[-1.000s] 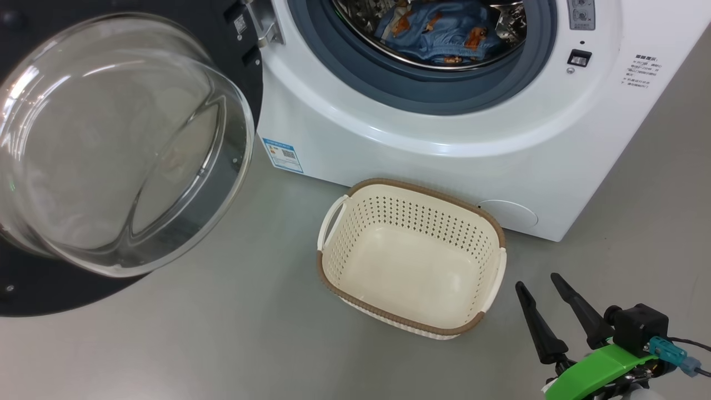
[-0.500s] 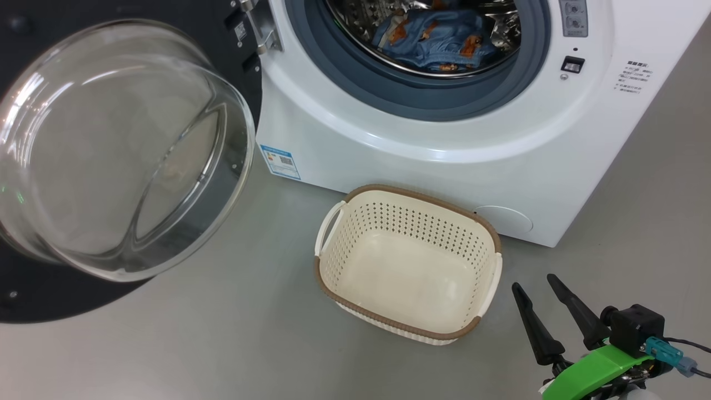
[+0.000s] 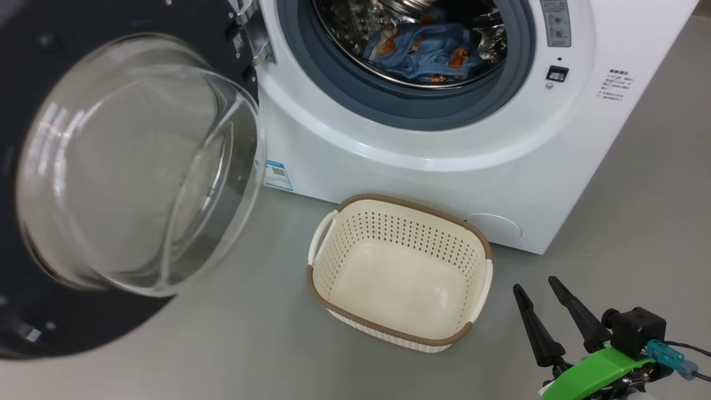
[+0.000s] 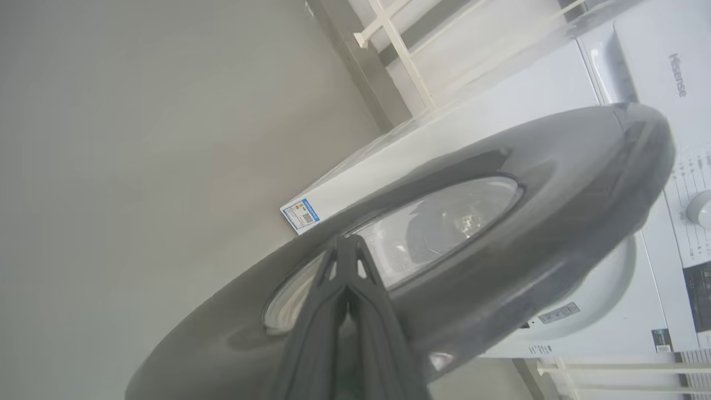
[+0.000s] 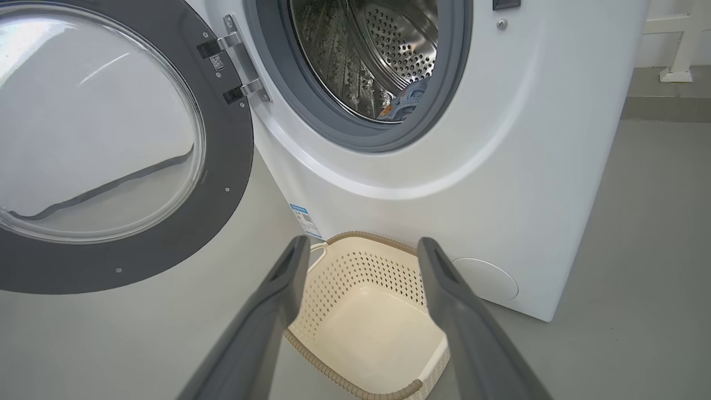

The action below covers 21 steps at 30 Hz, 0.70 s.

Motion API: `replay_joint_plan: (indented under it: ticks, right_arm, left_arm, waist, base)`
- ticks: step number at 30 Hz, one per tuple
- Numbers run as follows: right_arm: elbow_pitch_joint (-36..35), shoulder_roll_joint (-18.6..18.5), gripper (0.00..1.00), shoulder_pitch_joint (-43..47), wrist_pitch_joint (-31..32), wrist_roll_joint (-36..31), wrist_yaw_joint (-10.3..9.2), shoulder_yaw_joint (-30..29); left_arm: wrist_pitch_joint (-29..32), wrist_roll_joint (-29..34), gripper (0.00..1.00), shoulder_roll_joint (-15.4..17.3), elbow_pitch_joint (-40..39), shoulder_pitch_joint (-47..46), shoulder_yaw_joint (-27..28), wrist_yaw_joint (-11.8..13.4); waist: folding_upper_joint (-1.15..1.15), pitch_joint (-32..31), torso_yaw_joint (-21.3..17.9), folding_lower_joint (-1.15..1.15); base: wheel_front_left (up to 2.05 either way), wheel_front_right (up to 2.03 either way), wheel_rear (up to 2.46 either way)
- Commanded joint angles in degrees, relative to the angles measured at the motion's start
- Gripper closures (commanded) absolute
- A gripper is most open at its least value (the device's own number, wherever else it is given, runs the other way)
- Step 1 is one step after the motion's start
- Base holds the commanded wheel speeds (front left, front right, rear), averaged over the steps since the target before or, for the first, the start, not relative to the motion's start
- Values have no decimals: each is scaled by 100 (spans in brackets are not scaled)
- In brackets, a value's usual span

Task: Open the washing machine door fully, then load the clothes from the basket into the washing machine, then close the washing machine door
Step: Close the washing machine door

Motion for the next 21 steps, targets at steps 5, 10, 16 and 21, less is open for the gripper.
replay_joint_plan:
  ticks: [5, 10, 16, 21]
  right_arm:
    - [-152, 27, 0, 58, -69, 13, 17, 75]
    - [-177, 72, 0, 118, -69, 19, 17, 22]
    - [-205, 109, 0, 122, -69, 9, 17, -44]
    - [-216, 152, 0, 86, -69, -5, 17, -56]
  left_arm:
    - [485, -238, 100, 145, -978, 314, 11, -44]
    - [832, -399, 100, 113, -1872, 700, -5, -44]
    - [1205, -518, 100, 40, -2802, 975, -72, -44]
    - [1395, -578, 100, -123, -3380, 1035, -144, -44]
  waist:
    - [0, -74, -93, 0]
    - [0, -124, -181, 0]
    - [0, -108, -300, 0]
    - [0, -89, -453, 0]
  base:
    - [0, 0, 0]
    - [0, 0, 0]
    - [0, 0, 0]
    - [0, 0, 0]
